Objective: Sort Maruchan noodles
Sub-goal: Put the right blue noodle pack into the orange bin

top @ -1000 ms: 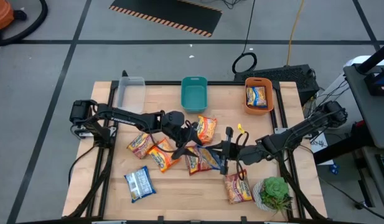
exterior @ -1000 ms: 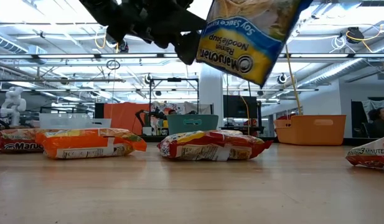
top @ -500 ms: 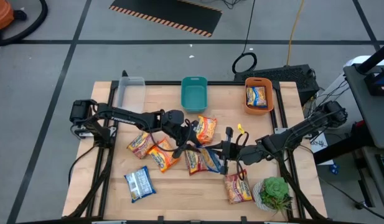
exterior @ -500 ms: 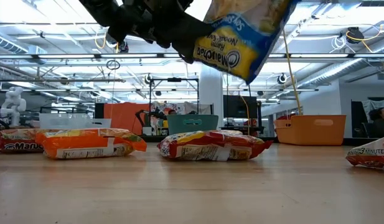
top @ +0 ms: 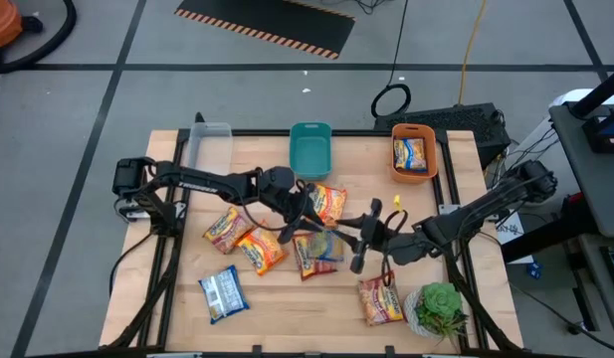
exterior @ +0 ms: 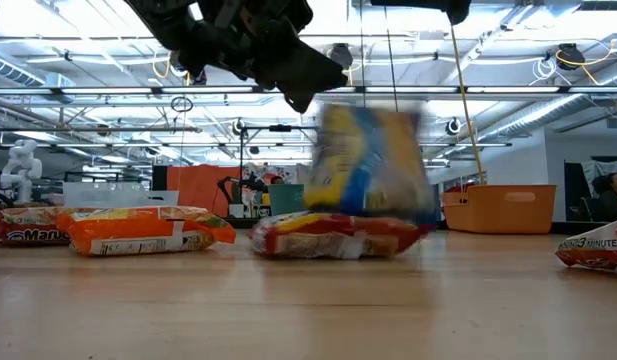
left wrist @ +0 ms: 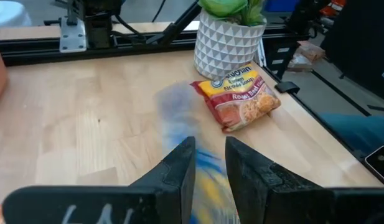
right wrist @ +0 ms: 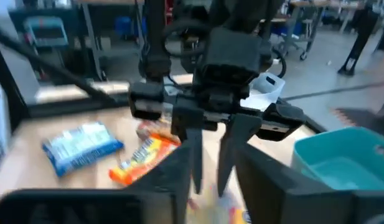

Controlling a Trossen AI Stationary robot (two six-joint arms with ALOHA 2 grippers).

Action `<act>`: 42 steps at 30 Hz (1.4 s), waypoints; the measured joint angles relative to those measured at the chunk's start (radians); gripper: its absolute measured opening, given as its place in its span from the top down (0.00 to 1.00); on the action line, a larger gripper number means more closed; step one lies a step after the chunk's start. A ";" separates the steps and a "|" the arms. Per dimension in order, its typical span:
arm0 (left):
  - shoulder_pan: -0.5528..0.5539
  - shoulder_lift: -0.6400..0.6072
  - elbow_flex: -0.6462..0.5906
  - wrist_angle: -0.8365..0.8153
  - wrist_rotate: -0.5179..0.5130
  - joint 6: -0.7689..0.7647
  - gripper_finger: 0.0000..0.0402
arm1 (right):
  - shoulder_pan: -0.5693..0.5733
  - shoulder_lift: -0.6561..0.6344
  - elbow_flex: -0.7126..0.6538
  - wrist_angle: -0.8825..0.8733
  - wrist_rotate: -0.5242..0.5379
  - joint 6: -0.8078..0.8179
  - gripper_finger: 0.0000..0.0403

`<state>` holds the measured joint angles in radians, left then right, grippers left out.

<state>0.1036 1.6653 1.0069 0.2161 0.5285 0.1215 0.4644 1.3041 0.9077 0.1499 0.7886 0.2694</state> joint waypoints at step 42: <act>0.098 0.000 0.000 -0.173 -0.098 -0.040 0.77 | -0.310 -0.038 -0.370 -0.166 -0.427 0.795 0.38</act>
<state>0.2016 1.6650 1.0069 0.0435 0.4309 0.0819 0.1549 1.2666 0.5373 -0.0164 0.3611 1.0642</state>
